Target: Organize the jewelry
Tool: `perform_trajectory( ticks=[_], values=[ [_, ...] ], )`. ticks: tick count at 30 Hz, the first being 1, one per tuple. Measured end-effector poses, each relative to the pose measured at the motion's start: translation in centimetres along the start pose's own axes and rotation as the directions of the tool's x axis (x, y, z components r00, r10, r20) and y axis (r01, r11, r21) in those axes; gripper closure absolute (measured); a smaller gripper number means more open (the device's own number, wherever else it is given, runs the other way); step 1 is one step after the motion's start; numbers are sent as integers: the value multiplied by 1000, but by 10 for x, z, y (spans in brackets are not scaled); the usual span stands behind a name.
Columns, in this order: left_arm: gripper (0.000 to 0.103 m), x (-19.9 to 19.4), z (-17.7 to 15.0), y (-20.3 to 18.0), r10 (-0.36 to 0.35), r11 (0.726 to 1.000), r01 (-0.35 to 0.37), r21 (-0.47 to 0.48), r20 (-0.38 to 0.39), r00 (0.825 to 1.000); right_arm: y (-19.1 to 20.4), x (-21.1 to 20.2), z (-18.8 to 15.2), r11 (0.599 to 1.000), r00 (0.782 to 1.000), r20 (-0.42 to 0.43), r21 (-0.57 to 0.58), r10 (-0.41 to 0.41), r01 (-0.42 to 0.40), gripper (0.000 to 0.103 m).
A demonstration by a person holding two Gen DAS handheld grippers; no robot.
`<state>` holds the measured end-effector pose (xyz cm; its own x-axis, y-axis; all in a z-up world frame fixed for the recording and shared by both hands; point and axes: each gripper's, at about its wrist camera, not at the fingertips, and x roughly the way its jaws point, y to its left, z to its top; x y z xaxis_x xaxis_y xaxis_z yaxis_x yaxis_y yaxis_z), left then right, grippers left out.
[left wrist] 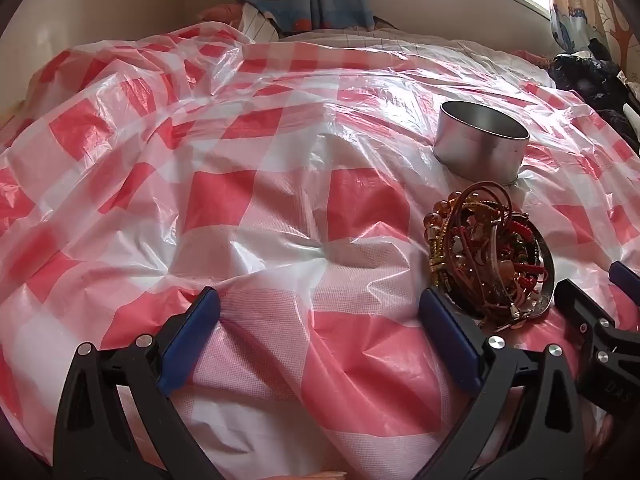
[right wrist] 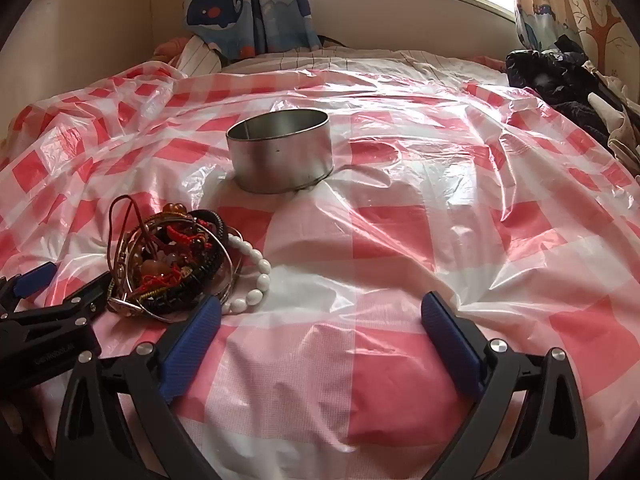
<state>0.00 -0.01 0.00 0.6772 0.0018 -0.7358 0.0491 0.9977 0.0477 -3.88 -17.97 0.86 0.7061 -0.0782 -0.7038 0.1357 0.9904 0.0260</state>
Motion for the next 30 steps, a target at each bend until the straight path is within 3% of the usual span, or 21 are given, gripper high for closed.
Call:
perform_trajectory(
  ticks=[30],
  values=[
    [7,3,0,-6,12,1000,-12,6,-6,1000,1,1,0,1000,1000,-2,-2,-2,2,7]
  ],
)
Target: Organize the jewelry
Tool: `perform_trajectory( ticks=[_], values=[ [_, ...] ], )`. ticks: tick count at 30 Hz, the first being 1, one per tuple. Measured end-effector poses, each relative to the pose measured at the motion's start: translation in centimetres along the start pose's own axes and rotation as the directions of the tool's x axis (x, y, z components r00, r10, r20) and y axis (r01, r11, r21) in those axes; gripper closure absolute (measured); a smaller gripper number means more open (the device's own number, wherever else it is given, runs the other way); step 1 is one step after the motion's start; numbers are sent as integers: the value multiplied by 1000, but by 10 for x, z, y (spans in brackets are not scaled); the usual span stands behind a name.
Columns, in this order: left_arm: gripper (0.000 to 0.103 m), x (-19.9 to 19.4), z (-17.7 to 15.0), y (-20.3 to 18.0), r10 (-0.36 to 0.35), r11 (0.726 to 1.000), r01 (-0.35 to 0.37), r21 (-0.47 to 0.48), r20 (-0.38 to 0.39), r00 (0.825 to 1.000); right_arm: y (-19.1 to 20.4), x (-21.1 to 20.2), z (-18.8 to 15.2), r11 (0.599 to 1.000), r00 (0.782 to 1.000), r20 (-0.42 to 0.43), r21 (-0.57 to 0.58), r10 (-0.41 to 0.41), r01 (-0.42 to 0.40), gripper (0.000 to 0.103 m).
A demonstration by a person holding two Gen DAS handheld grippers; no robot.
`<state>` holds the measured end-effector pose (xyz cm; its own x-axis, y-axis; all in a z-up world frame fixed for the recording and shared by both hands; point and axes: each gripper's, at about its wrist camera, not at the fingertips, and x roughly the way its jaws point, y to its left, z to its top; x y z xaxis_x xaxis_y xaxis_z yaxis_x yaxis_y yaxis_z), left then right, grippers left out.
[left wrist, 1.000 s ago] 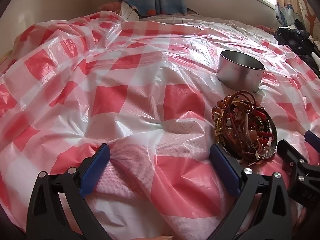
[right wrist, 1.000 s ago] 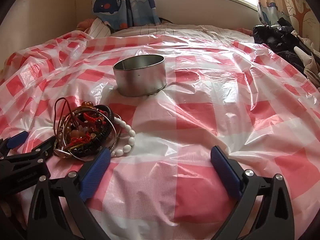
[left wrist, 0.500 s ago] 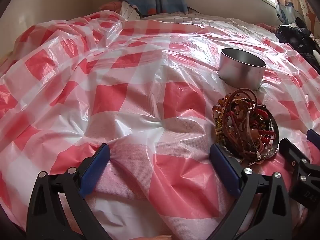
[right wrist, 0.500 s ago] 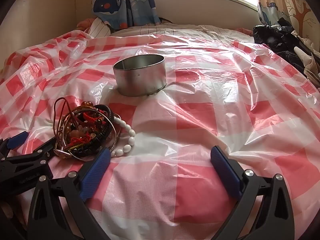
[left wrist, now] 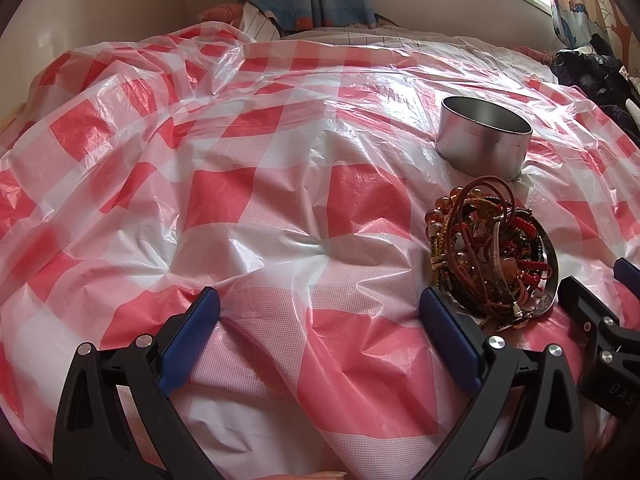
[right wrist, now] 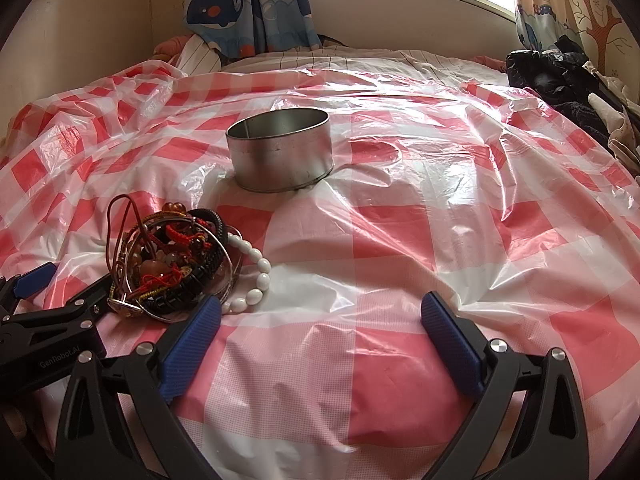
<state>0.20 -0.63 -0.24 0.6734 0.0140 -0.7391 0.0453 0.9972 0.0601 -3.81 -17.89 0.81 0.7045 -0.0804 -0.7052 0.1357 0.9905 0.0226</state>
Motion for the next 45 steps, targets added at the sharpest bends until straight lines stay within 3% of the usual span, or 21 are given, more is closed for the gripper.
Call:
perform_trajectory(
  ticks=[18,23,29,45],
  values=[
    [7,-6,0,2,-1,1000,1,10,3,1000,-1,0,0,1000,1000,-1,0,0,0,7],
    [7,-20,5,14,67,997,-69,41,56,996,-1,0,-1,1000,1000,-2,0,0,0,7],
    [7,-12,0,23,39,999,-39,23,-3,999,-1,1,0,1000,1000,-8,1,2,-1,7],
    [7,-11,-6,24,23,1000,-23,1,-3,1000,0,1,0,1000,1000,-12,1,2,-2,7]
  ],
)
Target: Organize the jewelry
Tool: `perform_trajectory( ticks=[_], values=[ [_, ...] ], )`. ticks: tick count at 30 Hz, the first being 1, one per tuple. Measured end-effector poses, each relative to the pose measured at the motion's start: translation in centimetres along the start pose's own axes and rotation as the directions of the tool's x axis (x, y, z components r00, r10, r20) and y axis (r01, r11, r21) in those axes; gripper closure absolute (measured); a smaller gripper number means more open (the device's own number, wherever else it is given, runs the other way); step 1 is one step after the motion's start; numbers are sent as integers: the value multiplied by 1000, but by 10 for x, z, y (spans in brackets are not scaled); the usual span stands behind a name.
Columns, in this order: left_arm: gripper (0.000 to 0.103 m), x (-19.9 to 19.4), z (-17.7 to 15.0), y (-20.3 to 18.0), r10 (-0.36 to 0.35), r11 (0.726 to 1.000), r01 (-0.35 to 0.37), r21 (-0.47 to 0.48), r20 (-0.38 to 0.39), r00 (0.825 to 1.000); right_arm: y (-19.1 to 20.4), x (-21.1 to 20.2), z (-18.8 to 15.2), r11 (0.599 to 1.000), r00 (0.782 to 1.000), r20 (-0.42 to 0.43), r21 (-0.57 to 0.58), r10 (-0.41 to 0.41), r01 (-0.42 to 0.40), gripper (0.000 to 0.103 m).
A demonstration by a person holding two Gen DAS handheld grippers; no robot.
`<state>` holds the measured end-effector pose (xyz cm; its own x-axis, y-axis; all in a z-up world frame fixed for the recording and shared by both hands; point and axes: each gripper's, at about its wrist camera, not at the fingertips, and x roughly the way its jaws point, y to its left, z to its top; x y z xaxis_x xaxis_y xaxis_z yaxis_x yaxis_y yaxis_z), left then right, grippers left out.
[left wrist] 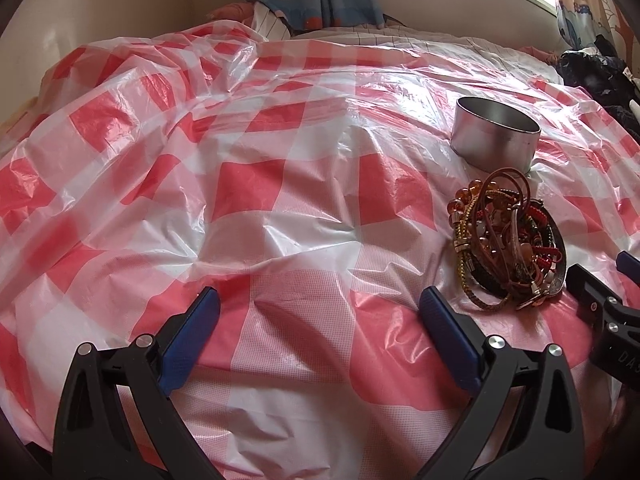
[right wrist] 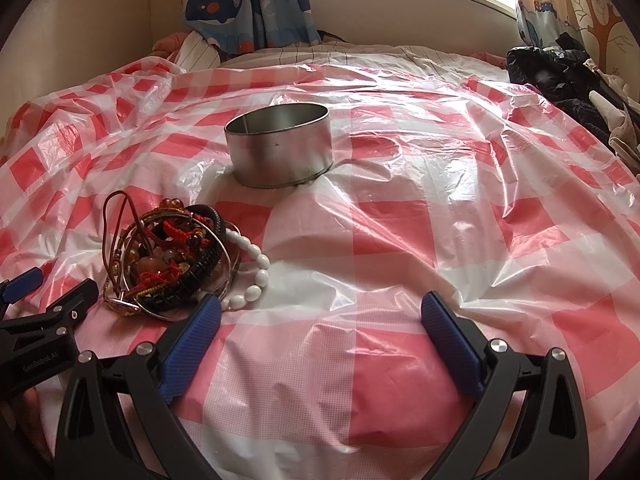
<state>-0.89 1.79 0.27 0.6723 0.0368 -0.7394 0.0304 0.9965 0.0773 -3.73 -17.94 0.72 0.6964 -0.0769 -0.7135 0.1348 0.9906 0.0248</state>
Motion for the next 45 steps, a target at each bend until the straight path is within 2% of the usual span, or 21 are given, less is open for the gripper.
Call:
perform_trajectory(
  ticks=[6,9,15,19,25,30,32,33,35,36,37,45],
  values=[
    [7,-1,0,0,-6,1000,6,-4,-2,1000,1,0,1,1000,1000,0,0,0,0,7],
    [7,-4,2,6,-20,999,20,-38,-5,1000,0,-1,-3,1000,1000,11,3,4,-5,7],
    [7,-9,8,20,-26,994,30,-103,38,999,0,-22,-1,998,990,123,1,63,-64,7],
    [7,-18,12,23,-1,993,11,-113,85,996,14,-19,-1,993,989,105,-65,103,-97,7],
    [7,-12,11,23,-14,994,20,-108,59,998,22,-6,12,982,983,49,-75,174,-170,10],
    [7,-11,11,23,-16,994,23,-109,60,998,22,15,22,970,971,-48,-48,236,-238,35],
    [7,-11,12,24,-19,994,26,-110,62,998,20,19,22,956,953,-76,-20,292,-294,53],
    [7,-11,12,23,-22,994,30,-109,66,998,19,20,21,947,944,-82,-4,319,-320,57],
    [7,-14,12,22,-31,994,39,-102,82,996,17,16,19,931,927,-86,19,364,-364,78],
    [7,-15,13,20,-35,995,43,-94,91,995,16,12,18,923,919,-84,27,384,-383,84],
    [7,-16,13,18,-40,995,49,-85,98,994,15,8,16,920,917,-78,32,391,-390,96],
    [7,-25,12,2,-85,996,86,-3,146,986,-13,-28,6,923,926,2,78,377,-376,97]
  ],
)
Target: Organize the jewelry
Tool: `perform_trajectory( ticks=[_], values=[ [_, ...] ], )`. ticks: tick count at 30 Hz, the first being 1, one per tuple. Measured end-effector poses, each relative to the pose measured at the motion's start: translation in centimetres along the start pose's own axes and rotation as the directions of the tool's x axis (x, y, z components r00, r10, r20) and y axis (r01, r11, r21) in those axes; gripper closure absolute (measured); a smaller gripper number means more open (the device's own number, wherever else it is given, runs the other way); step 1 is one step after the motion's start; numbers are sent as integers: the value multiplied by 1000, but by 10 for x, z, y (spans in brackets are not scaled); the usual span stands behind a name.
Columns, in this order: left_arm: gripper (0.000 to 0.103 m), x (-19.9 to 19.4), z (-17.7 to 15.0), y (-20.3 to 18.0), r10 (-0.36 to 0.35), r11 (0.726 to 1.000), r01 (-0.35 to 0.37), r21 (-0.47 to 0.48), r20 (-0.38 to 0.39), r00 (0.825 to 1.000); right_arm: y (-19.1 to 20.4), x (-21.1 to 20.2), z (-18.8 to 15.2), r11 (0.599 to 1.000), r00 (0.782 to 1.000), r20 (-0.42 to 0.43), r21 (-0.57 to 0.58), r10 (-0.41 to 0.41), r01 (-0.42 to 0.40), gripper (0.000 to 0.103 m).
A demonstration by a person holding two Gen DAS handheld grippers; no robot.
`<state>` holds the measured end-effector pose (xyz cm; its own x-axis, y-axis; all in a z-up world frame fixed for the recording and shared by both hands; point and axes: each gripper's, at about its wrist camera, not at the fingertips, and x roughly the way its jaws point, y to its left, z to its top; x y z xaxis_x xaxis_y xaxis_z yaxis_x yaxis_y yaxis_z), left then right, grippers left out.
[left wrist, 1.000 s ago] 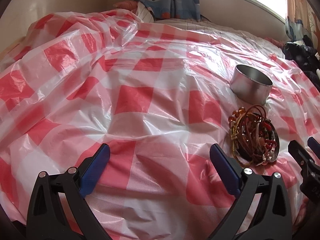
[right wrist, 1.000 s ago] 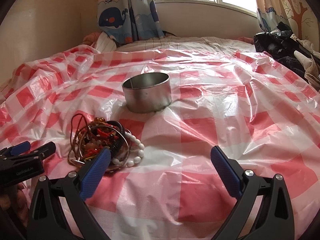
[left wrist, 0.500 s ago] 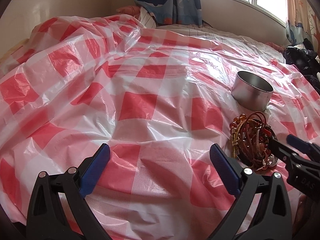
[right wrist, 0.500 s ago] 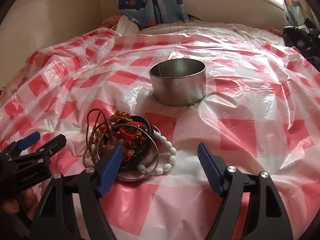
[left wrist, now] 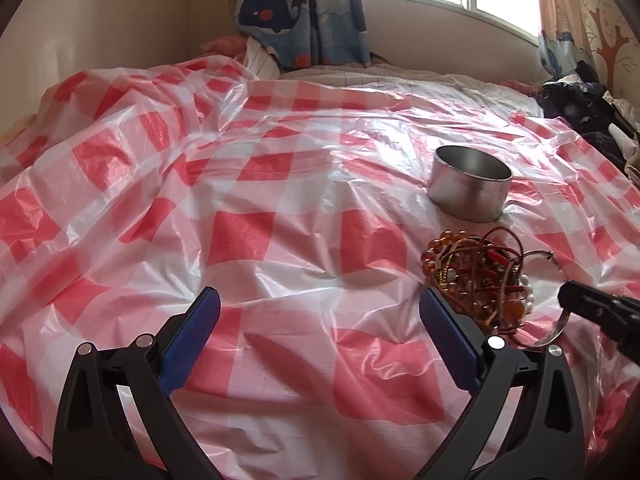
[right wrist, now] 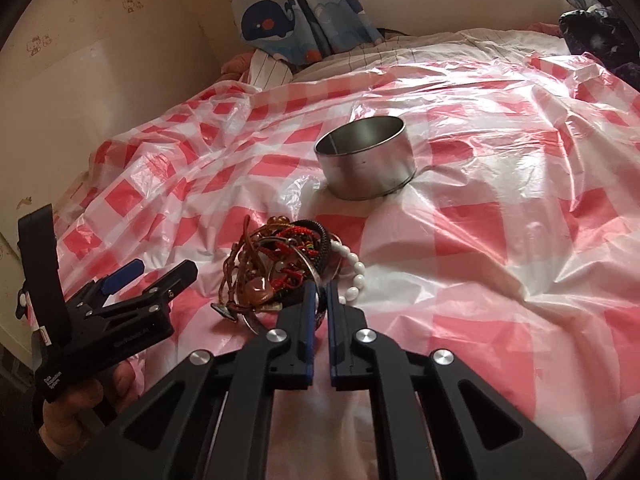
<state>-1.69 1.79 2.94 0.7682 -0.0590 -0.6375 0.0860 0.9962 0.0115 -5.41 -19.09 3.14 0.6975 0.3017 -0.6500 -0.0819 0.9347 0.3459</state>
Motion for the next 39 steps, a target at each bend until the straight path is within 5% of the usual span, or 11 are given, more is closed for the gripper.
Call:
perform_trajectory(
  ticks=[7,12,14,17,24,29,33,39],
  values=[
    [7,-10,4,-19,-116,990,113,81,42,992,-19,-29,7,993,985,124,48,-116,111,97],
    [7,-14,0,-38,-137,978,128,165,40,990,-10,-52,9,1000,969,246,-1,-2,3,97],
    [7,-13,-1,-41,-120,976,112,185,30,992,-3,-43,12,992,971,210,-38,-111,122,99],
    [7,-14,-3,-43,-110,976,103,191,25,994,-28,-23,6,994,991,105,79,-84,75,98],
    [7,-22,-3,-54,-126,966,112,233,45,991,-26,-25,5,995,989,124,79,-75,65,96],
    [7,-44,-4,-54,-41,972,9,234,133,990,-33,-42,8,993,978,198,111,-69,48,96],
    [7,-66,-3,-46,-135,970,98,221,159,978,-44,-39,8,984,980,181,168,-83,52,96],
    [7,-51,6,-89,-301,908,273,317,41,953,-59,-22,24,969,984,115,221,-135,107,95]
  ],
)
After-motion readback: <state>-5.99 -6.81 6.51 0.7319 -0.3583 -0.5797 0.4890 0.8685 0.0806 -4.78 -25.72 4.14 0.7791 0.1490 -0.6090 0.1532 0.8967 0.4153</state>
